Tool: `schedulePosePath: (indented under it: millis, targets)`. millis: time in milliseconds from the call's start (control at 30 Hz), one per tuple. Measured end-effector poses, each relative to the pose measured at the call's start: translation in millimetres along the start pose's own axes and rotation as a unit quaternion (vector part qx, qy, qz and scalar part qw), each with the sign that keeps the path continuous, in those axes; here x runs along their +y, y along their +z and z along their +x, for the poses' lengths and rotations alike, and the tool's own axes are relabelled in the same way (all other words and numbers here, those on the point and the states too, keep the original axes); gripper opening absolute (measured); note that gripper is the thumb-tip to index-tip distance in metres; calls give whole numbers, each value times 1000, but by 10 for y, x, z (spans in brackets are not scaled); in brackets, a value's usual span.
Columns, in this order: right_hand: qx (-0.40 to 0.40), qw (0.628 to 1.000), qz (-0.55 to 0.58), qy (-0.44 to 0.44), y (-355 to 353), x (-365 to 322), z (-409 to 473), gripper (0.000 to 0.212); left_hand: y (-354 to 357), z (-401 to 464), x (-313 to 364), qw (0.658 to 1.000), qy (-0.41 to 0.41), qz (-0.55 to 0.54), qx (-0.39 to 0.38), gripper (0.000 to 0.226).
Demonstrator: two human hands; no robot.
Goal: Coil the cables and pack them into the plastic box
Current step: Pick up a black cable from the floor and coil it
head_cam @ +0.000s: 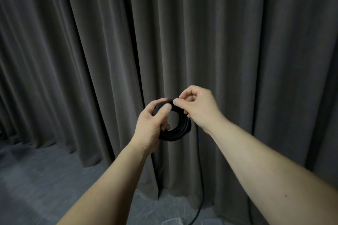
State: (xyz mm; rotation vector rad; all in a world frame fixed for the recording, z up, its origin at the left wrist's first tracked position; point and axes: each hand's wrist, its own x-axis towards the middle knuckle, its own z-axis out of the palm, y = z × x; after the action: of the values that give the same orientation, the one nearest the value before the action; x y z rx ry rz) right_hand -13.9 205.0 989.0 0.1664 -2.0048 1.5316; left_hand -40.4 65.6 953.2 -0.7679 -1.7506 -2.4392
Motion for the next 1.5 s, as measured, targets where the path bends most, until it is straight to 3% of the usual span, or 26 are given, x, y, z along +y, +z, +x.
schedulePosePath:
  millis: [200, 433, 633, 733, 800, 833, 900, 1000, 1067, 1233, 1400, 1500]
  targets:
    - [82, 995, -59, 11, 2, 71, 63, 29, 38, -3, -34, 1000, 1, 12, -12, 36]
    - [49, 996, -70, -26, -7, 0, -5, 26, 78, -12, -22, 999, -1, 38, -23, 40]
    - [17, 998, 66, -1, -81, 140, -11, 15, 81, 13, 8, 999, 19, -33, 0, 45]
    - [97, 991, -42, -79, -41, 205, -14, 13, 122, 14, 3, 999, 25, -46, -3, 45]
    - [140, 966, -143, -163, -7, 220, -60, 7, 154, 20, 3, 997, 26, -67, 6, 44]
    - [131, 960, -172, -178, 0, 243, -84, 16, 159, 31, 9, 996, 28, -81, 15, 43]
    - [42, 971, -180, -150, -6, 286, -132, 39, 146, 72, 33, 993, 31, -109, 37, 38]
    - [-84, 994, -43, -56, -11, 276, -163, 59, 128, 110, 62, 989, 18, -142, 44, 32]
    - [-98, 995, 26, -23, -20, 253, -142, 64, 114, 109, 83, 985, 5, -167, 38, 33]
    - [-83, 995, 2, -53, -12, 248, -142, 65, 86, 139, 152, 976, -26, -212, 33, 29]
    - [-97, 991, -65, -58, 103, 293, -254, 65, 158, 116, 96, 977, -22, -173, 126, 9]
    - [-122, 987, -86, -51, 143, 282, -282, 71, 196, 76, 113, 976, -23, -151, 155, 22]
